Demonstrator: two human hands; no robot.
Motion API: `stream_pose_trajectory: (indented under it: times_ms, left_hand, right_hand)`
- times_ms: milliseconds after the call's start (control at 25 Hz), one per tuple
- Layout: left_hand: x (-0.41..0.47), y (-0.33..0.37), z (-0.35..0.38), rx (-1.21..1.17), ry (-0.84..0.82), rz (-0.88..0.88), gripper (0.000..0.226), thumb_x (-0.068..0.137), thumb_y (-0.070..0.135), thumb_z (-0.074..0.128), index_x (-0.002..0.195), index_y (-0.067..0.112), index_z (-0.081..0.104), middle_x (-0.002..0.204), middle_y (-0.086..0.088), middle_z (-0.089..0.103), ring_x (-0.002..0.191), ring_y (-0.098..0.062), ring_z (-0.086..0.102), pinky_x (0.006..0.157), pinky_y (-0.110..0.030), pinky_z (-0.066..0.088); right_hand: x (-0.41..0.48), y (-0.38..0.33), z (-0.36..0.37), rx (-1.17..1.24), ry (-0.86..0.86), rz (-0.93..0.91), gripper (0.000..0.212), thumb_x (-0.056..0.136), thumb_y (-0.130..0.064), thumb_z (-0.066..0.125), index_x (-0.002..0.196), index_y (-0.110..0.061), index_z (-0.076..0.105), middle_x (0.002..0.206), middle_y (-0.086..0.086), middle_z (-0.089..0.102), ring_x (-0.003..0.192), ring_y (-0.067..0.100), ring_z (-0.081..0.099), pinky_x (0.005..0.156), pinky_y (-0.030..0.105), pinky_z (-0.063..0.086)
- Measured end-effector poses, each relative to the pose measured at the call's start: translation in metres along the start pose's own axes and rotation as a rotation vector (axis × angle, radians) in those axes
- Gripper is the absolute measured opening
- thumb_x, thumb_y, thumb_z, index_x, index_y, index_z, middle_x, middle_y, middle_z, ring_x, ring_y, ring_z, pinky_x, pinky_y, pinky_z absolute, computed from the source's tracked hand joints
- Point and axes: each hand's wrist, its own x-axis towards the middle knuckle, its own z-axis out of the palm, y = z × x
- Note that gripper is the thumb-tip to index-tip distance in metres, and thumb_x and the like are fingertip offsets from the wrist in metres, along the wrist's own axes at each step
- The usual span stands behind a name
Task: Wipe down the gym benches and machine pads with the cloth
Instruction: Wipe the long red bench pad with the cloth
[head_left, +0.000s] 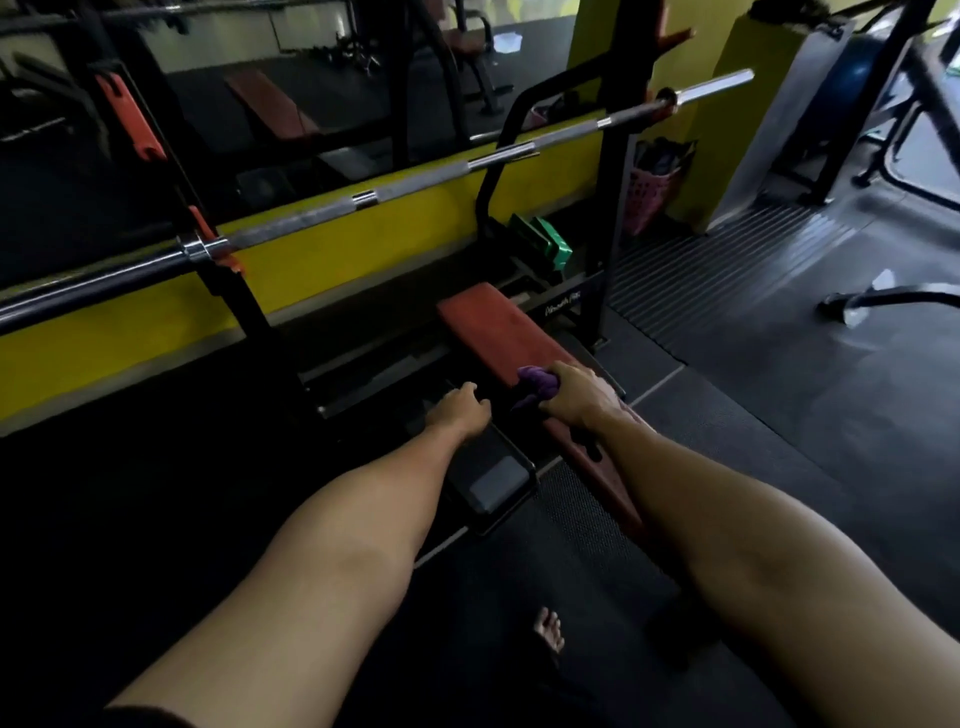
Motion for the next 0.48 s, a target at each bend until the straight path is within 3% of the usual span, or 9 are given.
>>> stream_pose_trajectory:
  times_ms: [120, 280, 480]
  left_hand:
    - [0.041, 0.016, -0.011, -0.047, 0.021, -0.031, 0.055, 0.103, 0.041, 0.040, 0.154, 0.023, 0.034, 0.153, -0.008, 0.043, 0.123, -0.030, 0.059, 0.091, -0.030, 0.041]
    - [0.104, 0.008, -0.022, -0.056, -0.001, -0.113, 0.055, 0.102, 0.042, 0.040, 0.153, 0.022, 0.035, 0.151, -0.009, 0.045, 0.131, -0.032, 0.050, 0.103, -0.040, 0.044]
    - [0.208, -0.007, -0.040, -0.064, -0.039, -0.127, 0.056, 0.102, 0.044, 0.039, 0.154, 0.023, 0.034, 0.153, -0.007, 0.043, 0.136, -0.030, 0.046, 0.105, -0.041, 0.042]
  right_hand:
    - [0.061, 0.005, -0.015, -0.038, -0.020, -0.055, 0.043, 0.073, -0.042, 0.070, 0.115, -0.034, 0.061, 0.118, -0.002, 0.063, 0.104, 0.025, 0.063, 0.077, 0.034, 0.047]
    - [0.142, -0.004, -0.025, -0.026, -0.039, -0.079, 0.049, 0.074, -0.041, 0.073, 0.121, -0.034, 0.061, 0.121, -0.002, 0.060, 0.107, 0.027, 0.062, 0.079, 0.034, 0.045]
    - [0.244, -0.014, -0.010, -0.015, -0.080, -0.038, 0.050, 0.076, -0.043, 0.075, 0.122, -0.029, 0.061, 0.125, 0.001, 0.060, 0.112, 0.031, 0.061, 0.081, 0.034, 0.042]
